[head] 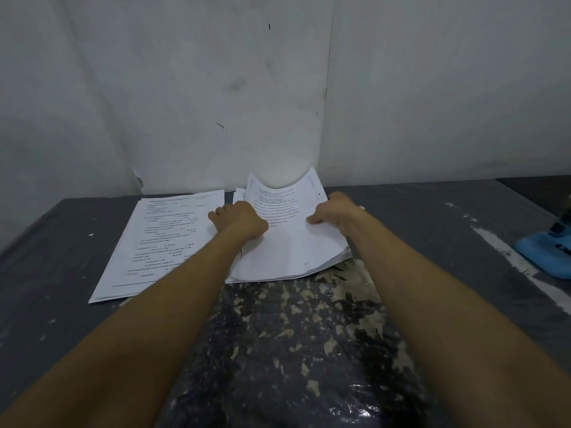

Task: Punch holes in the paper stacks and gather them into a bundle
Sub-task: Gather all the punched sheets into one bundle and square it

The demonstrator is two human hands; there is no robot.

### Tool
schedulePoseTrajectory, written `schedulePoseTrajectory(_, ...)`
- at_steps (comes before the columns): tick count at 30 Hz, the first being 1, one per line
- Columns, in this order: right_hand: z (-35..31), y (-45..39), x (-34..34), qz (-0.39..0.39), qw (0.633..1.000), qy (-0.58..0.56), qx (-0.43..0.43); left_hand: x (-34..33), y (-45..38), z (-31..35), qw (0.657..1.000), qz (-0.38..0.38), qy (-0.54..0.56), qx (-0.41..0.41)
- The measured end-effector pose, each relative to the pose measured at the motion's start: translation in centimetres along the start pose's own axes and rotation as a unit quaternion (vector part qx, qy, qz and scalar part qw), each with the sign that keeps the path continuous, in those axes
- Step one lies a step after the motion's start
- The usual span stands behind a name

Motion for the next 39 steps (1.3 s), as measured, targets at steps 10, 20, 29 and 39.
schedulePoseTrajectory(10, -1.2, 4.0, 3.8, -0.024, 0.971, -0.196, 0.137, 1.5, 2.9, -1.6, 0.837, 0.004, 0.548, -0.006)
schedulePoseTrajectory(20, -1.9, 10.8, 7.9, 0.054, 0.920, -0.306, 0.239, 11.5, 9.3, -0.6, 0.746, 0.092, 0.626, -0.208)
schedulePoseTrajectory(29, -2.3, 15.1, 9.4, 0.070, 0.903, -0.322, 0.276, 12.3, 13.2, -1.7, 0.723, 0.130, 0.638, -0.231)
schedulePoseTrajectory(39, -3.2, 16.8, 9.7, 0.087, 0.891, -0.341, 0.287, 11.5, 13.9, -0.8, 0.728, 0.126, 0.638, -0.216)
Point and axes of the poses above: each hand's wrist, its own y-axis away from the middle knuckle, its own x-axis out of the back of the hand, z = x × y, the point moved 7 cm from there along -y, towards the middle knuckle, and after that the axes turned 14 degrees about -y, right-handed, at the moved point
